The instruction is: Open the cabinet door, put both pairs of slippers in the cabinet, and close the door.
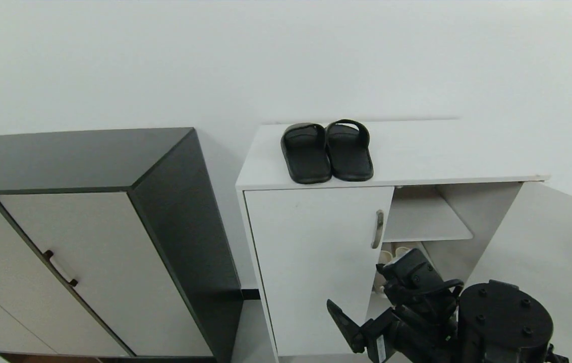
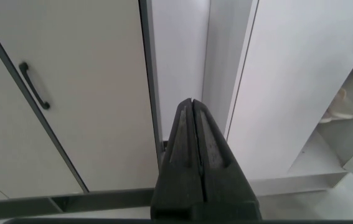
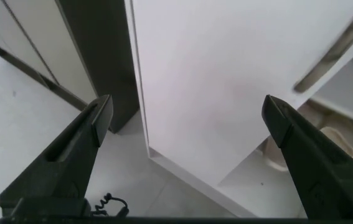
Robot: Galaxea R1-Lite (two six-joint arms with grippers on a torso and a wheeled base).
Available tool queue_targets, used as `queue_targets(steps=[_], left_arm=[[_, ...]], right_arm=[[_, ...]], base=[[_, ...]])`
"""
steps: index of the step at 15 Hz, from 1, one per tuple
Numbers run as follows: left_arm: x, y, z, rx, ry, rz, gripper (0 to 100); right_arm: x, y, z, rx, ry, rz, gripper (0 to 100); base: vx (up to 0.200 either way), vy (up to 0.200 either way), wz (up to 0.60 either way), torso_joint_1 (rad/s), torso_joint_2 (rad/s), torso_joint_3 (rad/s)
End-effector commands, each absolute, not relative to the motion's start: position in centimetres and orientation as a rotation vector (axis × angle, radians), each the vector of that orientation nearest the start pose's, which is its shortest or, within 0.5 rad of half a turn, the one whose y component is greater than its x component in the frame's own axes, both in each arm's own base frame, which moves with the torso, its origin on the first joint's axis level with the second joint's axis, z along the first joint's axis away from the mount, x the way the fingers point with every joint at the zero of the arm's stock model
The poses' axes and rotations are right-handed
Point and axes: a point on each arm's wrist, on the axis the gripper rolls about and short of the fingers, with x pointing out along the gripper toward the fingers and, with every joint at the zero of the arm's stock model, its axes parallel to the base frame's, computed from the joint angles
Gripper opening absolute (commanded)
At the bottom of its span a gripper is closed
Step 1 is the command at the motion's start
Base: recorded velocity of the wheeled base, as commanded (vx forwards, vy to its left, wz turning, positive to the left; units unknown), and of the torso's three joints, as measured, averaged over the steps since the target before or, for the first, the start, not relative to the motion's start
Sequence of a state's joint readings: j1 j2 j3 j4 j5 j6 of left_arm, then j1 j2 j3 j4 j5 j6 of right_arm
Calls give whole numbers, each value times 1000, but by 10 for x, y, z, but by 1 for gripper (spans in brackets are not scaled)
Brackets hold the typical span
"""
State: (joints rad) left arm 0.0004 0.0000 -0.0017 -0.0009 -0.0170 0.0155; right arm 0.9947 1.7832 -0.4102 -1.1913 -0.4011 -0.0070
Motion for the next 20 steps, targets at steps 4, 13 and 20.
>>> queue_targets(steps=[4,13,20], left_arm=[[-23,0,76,15,0,-17,0],[-23,0,76,15,0,-15,0],[-23,0,76,14,0,-17,0]], right_arm=[[158,219,120,-122,137,577,100],[159,219,123,-130,105,578,100],[166,244,192,104,360,386,100]], base=[[0,0,0,210,-518,-315],[0,0,0,168,-392,-222],[0,0,0,0,0,0]])
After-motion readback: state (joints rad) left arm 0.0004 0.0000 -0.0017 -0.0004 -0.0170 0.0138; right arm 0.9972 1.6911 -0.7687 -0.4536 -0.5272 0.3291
